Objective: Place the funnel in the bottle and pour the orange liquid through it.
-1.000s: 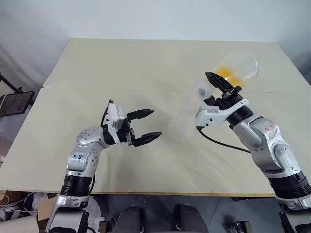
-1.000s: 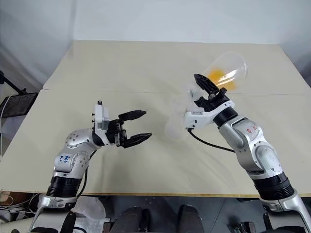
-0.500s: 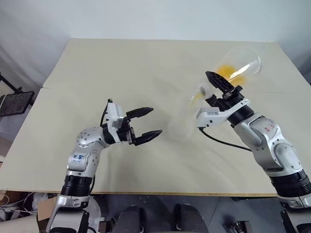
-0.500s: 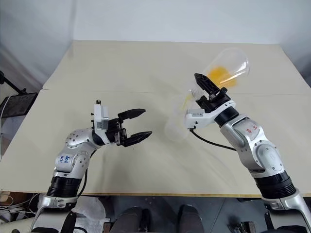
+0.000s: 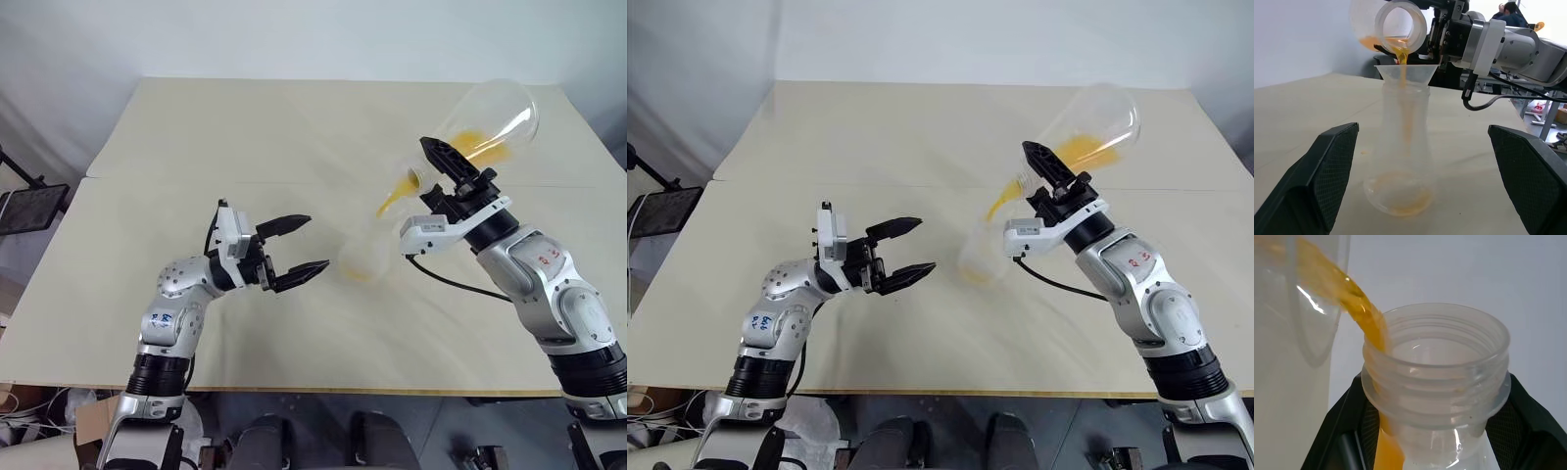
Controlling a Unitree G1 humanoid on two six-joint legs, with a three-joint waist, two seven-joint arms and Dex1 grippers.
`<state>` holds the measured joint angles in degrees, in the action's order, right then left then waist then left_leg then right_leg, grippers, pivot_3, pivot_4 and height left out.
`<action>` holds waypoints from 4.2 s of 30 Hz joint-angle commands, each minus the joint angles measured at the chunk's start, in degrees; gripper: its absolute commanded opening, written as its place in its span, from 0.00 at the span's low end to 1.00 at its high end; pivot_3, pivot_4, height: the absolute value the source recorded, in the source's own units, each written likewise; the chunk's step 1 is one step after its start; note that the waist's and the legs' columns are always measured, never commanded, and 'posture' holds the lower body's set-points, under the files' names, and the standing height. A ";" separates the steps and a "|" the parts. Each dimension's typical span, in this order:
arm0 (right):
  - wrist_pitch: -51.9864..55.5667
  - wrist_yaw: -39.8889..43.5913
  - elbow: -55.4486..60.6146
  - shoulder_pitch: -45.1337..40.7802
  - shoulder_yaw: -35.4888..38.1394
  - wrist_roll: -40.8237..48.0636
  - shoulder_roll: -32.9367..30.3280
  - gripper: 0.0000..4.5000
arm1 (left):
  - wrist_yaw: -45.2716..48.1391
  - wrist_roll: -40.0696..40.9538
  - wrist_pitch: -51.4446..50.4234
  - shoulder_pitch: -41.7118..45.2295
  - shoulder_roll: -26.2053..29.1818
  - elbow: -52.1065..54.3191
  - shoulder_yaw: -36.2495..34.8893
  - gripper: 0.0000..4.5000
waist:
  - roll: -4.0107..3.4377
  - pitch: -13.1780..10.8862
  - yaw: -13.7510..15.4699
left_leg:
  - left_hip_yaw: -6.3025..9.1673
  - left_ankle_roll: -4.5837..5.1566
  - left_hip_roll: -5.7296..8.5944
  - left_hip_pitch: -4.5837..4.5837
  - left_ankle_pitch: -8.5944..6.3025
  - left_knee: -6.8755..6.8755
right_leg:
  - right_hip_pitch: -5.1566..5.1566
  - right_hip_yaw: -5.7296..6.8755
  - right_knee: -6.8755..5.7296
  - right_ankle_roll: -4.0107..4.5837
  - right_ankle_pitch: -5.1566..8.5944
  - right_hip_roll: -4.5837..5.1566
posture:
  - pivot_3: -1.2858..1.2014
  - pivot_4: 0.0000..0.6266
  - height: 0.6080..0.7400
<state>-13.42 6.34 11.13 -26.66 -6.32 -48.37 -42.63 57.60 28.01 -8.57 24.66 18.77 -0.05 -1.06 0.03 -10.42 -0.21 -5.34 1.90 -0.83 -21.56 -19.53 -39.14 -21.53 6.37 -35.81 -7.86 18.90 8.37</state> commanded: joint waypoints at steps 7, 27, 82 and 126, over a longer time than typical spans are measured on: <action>-1.00 -2.56 1.32 -0.57 2.45 -1.02 -0.89 0.54 | -0.20 0.28 1.22 0.48 -0.28 1.43 0.16 1.00 | 0.00 0.00 0.03 | 0.00 0.00 0.00 0.00 0.00 0.00 | 0.00 0.00 0.00 0.00 0.00 0.00 | 0.52 0.24 1.00; -1.39 -3.20 1.51 -0.05 2.70 -2.99 -1.00 0.54 | -0.56 0.55 0.81 0.47 -0.62 1.93 0.50 1.00 | 0.00 0.00 0.04 | 0.00 0.00 0.00 0.00 0.00 0.00 | 0.00 0.00 0.01 0.00 0.00 0.00 | 0.52 0.24 1.00; -3.19 -5.16 1.18 -0.77 2.72 -4.98 -1.91 0.54 | -1.45 0.40 2.60 0.53 -2.45 1.29 0.52 1.00 | 0.01 0.00 0.04 | 0.00 0.00 0.00 0.00 0.00 0.00 | 0.01 0.00 0.02 0.00 0.00 0.00 | 0.52 0.24 1.00; -2.81 -5.64 1.66 -0.06 2.30 -6.45 -1.87 0.54 | -1.66 0.64 2.04 0.18 -2.30 1.97 0.60 1.00 | 0.01 0.00 0.03 | 0.00 0.00 0.00 0.00 0.00 0.00 | 0.01 0.00 0.03 0.00 0.00 0.00 | 0.52 0.24 1.00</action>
<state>-16.29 1.77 10.91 -26.53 -5.92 -54.81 -43.78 55.96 28.02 -7.06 24.85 16.36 -0.05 -0.47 0.03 -10.42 -0.17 -5.34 1.90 -0.83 -21.56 -19.53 -39.14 -21.52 6.37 -35.78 -7.86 18.90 8.37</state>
